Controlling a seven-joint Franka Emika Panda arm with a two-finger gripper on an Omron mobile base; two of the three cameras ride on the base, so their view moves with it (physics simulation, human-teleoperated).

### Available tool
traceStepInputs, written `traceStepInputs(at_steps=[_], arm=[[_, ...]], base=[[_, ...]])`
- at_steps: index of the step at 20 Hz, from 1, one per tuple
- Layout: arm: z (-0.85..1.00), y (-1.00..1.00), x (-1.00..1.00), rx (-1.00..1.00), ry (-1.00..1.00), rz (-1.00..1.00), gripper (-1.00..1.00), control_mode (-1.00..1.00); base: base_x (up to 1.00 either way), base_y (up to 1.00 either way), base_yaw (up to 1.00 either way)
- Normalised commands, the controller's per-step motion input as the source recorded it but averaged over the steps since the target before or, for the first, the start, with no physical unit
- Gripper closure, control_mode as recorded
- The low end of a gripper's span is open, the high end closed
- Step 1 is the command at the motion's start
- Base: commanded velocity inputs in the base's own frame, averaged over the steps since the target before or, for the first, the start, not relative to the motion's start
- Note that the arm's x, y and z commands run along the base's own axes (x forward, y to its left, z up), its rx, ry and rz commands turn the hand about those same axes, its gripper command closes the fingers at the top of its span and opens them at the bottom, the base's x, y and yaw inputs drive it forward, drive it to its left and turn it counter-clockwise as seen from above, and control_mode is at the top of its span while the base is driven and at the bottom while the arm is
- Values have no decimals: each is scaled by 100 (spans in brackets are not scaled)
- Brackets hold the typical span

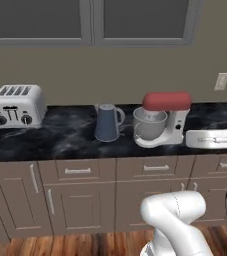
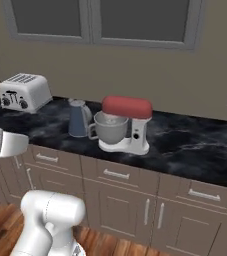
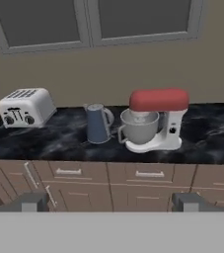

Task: Navigate to the microwave.

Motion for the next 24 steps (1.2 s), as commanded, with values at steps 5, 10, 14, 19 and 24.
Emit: traceStepInputs(at_steps=[5, 10, 14, 19, 24], arm=[[0, 0, 0, 0, 0, 0, -100, 100], [0, 0, 0, 0, 0, 0, -100, 100], [0, 0, 0, 0, 0, 0, -100, 100], [0, 0, 0, 0, 0, 0, -100, 100], [0, 0, 0, 0, 0, 0, -100, 100]], base=[[4, -100, 30], [13, -100, 24], [0, -100, 2], [14, -100, -7], [78, -100, -10]])
